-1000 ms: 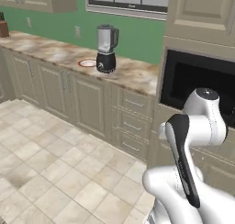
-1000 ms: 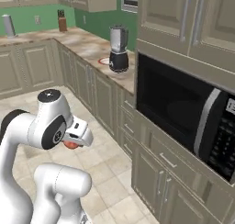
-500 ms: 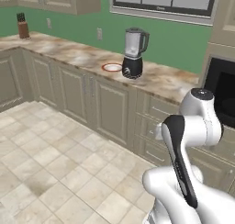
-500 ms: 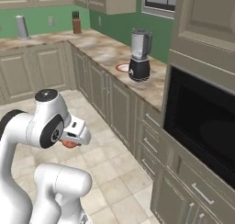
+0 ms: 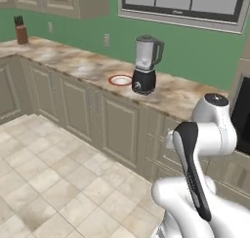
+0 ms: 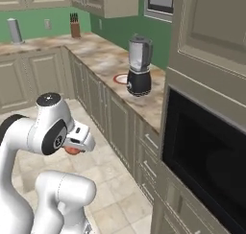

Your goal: Pick the banana and peach from the fridge and place them on the plate next to the blender to make a fruit smoothie.

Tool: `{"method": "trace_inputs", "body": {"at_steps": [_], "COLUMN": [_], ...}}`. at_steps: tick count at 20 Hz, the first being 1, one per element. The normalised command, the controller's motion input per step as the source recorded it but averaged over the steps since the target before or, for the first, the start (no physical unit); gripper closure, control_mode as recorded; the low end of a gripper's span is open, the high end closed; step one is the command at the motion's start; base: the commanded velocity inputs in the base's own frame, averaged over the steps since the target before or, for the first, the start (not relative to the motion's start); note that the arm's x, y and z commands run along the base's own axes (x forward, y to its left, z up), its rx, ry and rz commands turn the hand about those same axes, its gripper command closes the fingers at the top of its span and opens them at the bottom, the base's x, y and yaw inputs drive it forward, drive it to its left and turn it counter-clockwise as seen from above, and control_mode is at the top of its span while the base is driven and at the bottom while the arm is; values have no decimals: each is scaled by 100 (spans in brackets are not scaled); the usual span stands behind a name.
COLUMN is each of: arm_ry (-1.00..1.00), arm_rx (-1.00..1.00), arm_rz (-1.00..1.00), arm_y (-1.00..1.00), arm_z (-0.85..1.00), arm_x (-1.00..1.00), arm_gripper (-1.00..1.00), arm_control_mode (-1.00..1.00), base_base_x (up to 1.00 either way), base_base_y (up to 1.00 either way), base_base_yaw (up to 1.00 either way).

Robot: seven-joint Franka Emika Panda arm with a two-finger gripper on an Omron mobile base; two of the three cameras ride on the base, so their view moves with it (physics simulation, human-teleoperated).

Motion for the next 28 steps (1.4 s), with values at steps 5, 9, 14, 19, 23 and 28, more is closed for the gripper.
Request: {"method": "trace_inputs", "body": {"at_steps": [5,9,14,19,23,28], "arm_ry": [0,0,0,0,0,0], "arm_rx": [0,0,0,0,0,0], "arm_rz": [0,0,0,0,0,0], "arm_y": [0,0,0,0,0,0], "arm_z": [0,0,0,0,0,0], "arm_x": [0,0,0,0,0,0], "arm_gripper": [100,100,100,100,100,100], "arm_control_mode": [100,100,100,100,100,100], "base_base_x": [100,100,100,100,94,94], "base_base_y": [50,93,77,96,87,83], "base_base_yaw": [-4,-26,-48,-58,-63,-62]}}
